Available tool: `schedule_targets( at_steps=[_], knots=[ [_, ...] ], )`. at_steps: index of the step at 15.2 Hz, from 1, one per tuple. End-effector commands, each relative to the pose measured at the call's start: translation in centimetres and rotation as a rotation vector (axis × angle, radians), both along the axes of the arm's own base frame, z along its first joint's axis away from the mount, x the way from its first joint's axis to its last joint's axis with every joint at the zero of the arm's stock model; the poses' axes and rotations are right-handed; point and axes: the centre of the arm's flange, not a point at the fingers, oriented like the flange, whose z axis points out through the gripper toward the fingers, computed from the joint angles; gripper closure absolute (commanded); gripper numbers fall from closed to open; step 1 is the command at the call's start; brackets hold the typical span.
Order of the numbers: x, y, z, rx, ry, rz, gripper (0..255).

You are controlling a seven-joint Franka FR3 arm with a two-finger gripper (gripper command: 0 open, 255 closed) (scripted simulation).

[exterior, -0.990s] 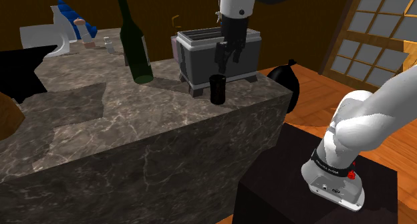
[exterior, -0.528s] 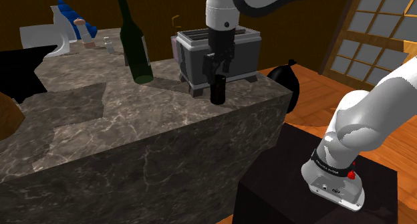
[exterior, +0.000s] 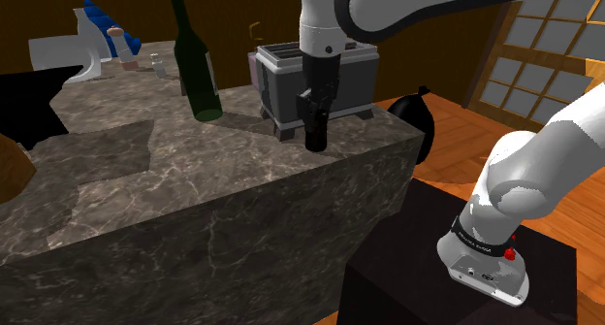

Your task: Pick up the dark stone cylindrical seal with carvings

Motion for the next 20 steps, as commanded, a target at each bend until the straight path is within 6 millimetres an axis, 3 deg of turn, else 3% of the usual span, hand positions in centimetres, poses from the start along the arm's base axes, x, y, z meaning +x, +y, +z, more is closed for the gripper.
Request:
schedule_targets(
  at_steps=[1,7,20],
  knots=[
    [0.0,0.0,-0.1,-0.001,0.001,-0.001,255],
    [0.0,0.0,-0.1,-0.001,0.001,-0.001,255],
    [0.0,0.0,6.8,-0.001,0.001,-0.001,255]
  ],
)
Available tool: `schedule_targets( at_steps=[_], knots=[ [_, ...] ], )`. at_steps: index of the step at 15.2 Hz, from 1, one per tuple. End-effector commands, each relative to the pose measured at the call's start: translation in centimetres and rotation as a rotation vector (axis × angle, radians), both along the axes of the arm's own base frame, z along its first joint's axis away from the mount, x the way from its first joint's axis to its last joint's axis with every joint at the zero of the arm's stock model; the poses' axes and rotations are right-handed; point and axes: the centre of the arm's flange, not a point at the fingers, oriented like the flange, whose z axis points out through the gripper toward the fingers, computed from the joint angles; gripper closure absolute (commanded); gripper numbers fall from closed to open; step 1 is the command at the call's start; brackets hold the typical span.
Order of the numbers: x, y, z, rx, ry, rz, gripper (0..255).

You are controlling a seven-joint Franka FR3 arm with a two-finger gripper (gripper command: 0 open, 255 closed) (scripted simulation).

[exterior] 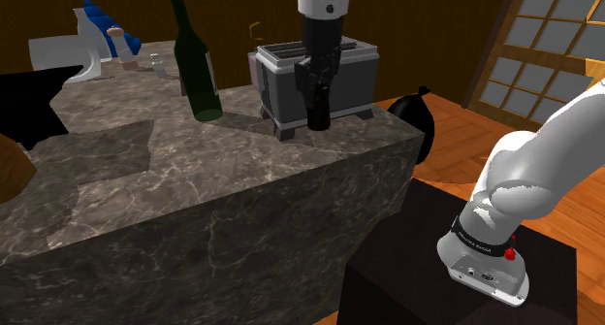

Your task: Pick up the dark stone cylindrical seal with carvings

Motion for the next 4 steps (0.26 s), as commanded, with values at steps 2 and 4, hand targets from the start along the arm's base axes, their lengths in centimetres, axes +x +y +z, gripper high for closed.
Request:
schedule_targets(
  at_steps=[2,4],
  knots=[
    [-0.03,-0.02,1.62,0.0,0.0,0.0,255],
    [-0.03,-0.02,1.7,0.0,0.0,0.0,255]
  ],
)
